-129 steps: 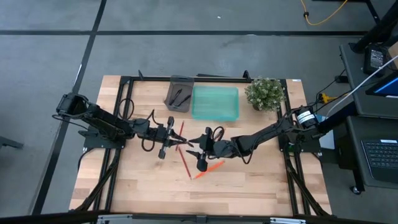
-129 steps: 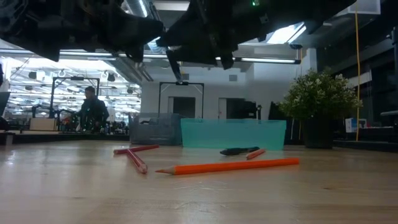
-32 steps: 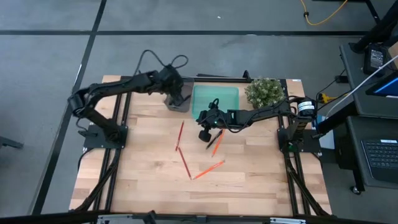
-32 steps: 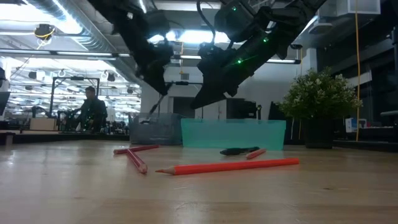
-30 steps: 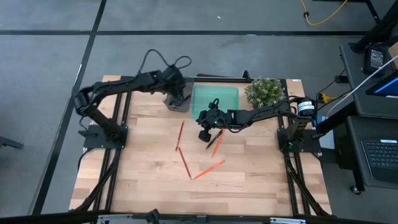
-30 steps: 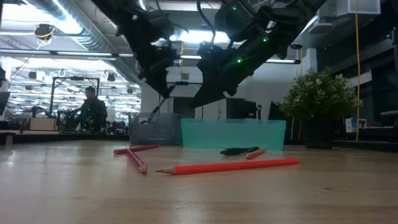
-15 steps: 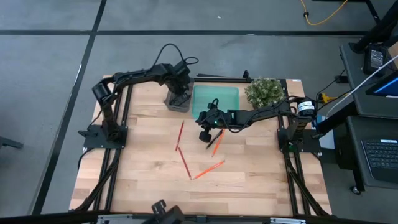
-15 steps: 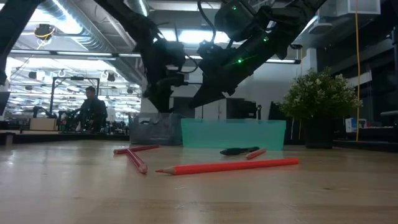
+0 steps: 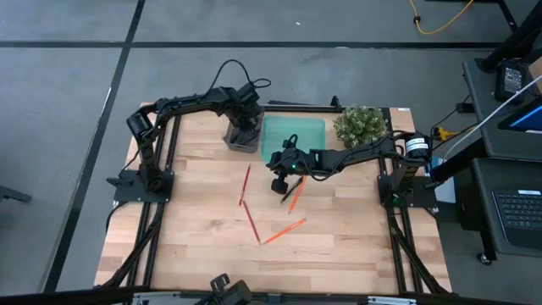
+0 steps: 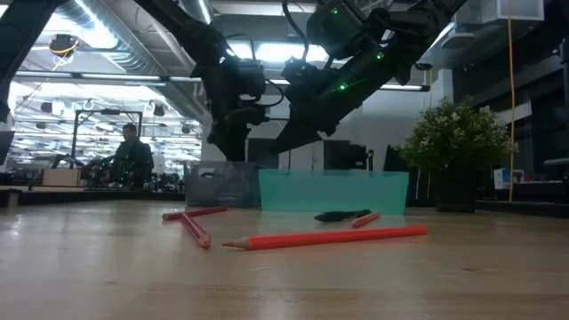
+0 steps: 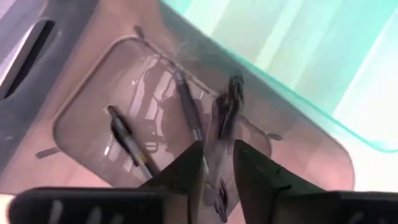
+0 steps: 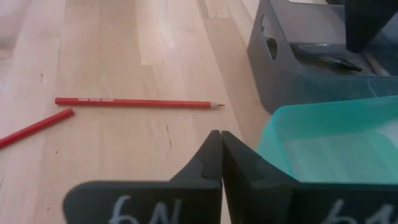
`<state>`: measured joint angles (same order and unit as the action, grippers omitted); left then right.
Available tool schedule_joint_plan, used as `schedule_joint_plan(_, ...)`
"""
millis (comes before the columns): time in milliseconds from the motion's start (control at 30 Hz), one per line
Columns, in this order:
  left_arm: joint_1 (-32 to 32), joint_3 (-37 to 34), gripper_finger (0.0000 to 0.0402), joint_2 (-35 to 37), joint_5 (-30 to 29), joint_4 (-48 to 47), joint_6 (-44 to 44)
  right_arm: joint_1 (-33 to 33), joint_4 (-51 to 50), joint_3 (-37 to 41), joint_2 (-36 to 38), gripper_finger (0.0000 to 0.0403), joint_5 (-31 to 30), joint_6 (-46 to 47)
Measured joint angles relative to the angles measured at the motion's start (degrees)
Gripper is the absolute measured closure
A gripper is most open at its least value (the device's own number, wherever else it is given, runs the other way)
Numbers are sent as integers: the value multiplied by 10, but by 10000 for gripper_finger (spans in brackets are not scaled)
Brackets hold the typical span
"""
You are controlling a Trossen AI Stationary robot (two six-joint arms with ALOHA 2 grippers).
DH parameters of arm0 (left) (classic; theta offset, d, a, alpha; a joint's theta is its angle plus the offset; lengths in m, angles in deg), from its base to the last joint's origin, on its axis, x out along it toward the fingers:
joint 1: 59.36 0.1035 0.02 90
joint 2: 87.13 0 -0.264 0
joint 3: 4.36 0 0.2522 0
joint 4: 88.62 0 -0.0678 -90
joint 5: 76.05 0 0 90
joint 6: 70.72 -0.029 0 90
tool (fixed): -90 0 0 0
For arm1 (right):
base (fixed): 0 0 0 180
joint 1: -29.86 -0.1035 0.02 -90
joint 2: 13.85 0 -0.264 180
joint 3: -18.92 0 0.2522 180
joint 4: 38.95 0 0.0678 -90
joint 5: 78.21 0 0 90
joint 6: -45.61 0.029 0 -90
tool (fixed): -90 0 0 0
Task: Sort pens & pencils
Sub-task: Put the black pen into the black bin
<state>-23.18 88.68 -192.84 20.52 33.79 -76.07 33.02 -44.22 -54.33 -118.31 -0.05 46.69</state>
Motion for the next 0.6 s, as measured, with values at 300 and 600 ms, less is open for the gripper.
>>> schedule_joint_plan(300,-10,0,305,2,-1,2,-25,-1,0,0,0,400,1,0)
schedule_joint_plan(600,-45,-28,304,83,-10,66,-41,-16,-1,1,7,399,0,-1)
